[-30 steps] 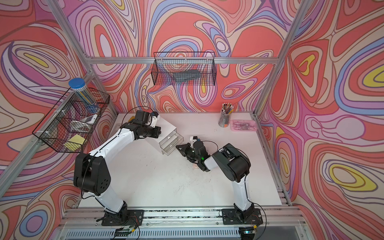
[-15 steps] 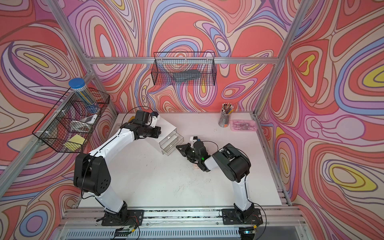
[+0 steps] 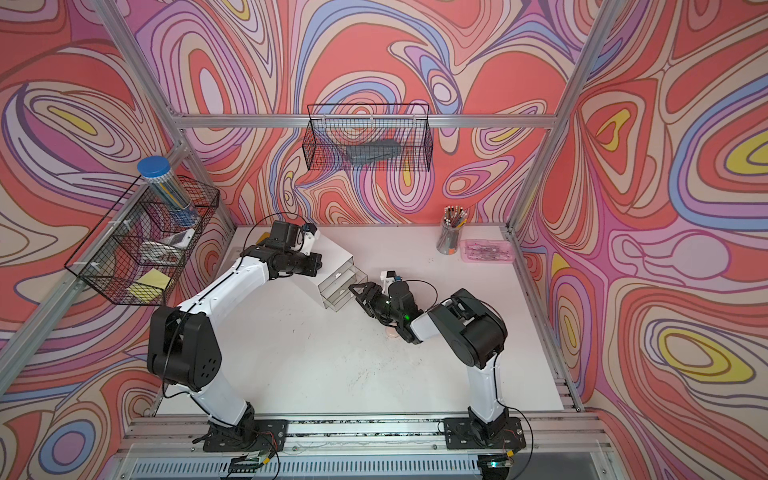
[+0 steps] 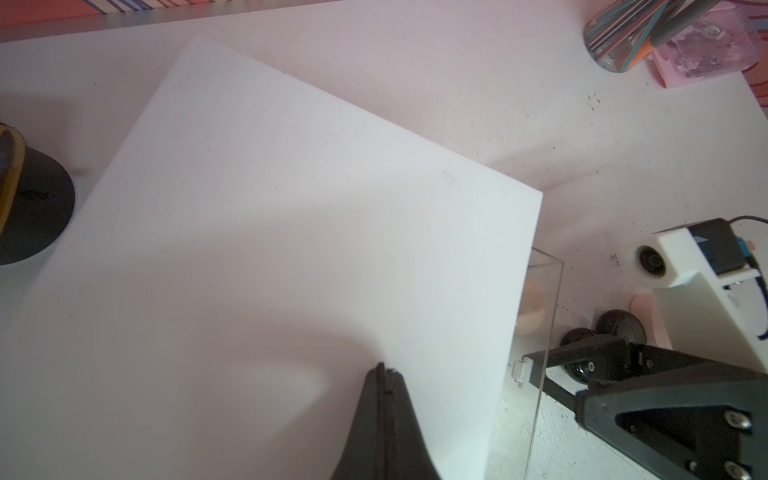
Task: Put the bluetooth earphones in the drawer according to color
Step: Open the drawer in the storage box, then pick up the Bluetooth earphone from the center of the board.
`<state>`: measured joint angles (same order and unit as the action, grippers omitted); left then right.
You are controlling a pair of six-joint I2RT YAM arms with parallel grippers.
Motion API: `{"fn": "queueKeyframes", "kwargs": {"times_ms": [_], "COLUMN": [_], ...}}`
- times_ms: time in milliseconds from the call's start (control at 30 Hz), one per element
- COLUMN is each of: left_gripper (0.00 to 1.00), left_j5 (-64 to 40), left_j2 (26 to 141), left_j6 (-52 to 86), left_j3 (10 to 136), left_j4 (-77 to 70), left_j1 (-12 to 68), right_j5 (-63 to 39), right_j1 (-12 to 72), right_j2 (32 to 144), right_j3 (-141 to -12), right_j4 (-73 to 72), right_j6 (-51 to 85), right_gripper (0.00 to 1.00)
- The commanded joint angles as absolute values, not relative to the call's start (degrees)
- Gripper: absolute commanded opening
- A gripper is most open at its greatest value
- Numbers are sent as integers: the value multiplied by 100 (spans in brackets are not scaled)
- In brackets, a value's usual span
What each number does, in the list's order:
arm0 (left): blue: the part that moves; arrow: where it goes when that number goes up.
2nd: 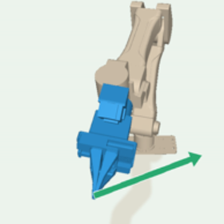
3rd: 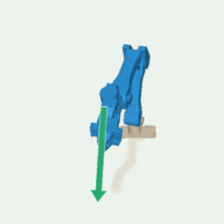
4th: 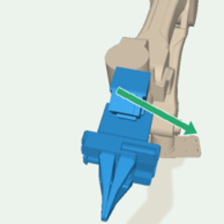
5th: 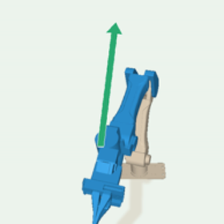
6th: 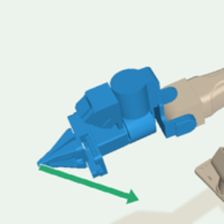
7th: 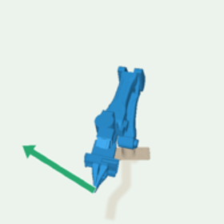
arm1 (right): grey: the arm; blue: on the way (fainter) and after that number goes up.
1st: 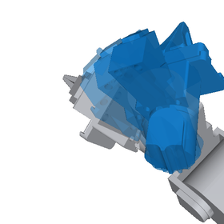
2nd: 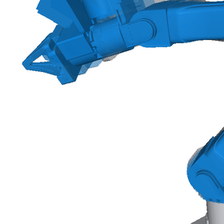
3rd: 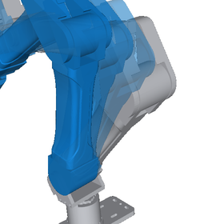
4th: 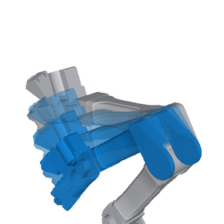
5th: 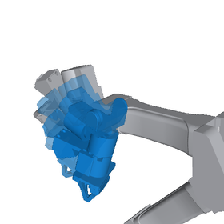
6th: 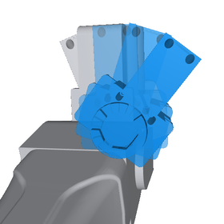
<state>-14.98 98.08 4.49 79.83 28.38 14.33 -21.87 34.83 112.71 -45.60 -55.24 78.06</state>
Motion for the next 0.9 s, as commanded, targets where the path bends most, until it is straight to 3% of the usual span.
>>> {"fn": "queueKeyframes", "kwargs": {"times_ms": [0, 67, 100, 233, 467, 700, 867], "left_gripper": [0, 0, 0, 0, 0, 0, 0], "left_j5": [-1457, -1461, -1462, -1444, -1475, -1487, -1487], "left_j2": [10114, 10116, 10116, 10112, 10115, 10118, 10130], "left_j6": [416, 421, 418, 412, 421, 426, 423], "left_j3": [7866, 7866, 7866, 7866, 7875, 7875, 7876], "left_j4": [3643, 3639, 3639, 3635, 3639, 3638, 3644], "left_j1": [1503, 1503, 1503, 1503, 1503, 1511, 1512], "right_j5": [-2164, -2083, -2028, -1820, -622, 373, 794], "right_j1": [3463, 3467, 3463, 3454, 3383, 3042, 2887], "right_j2": [10916, 10635, 10493, 9627, 8419, 8211, 8397], "right_j3": [-4459, -4404, -4371, -4510, -5692, -6435, -6425], "right_j4": [-5335, -4981, -4786, -3256, 763, 3234, 4101], "right_j6": [7588, 7356, 7233, 6219, 4151, 3383, 3220], "right_gripper": [78, 96, 98, 98, 98, 98, 98]}}
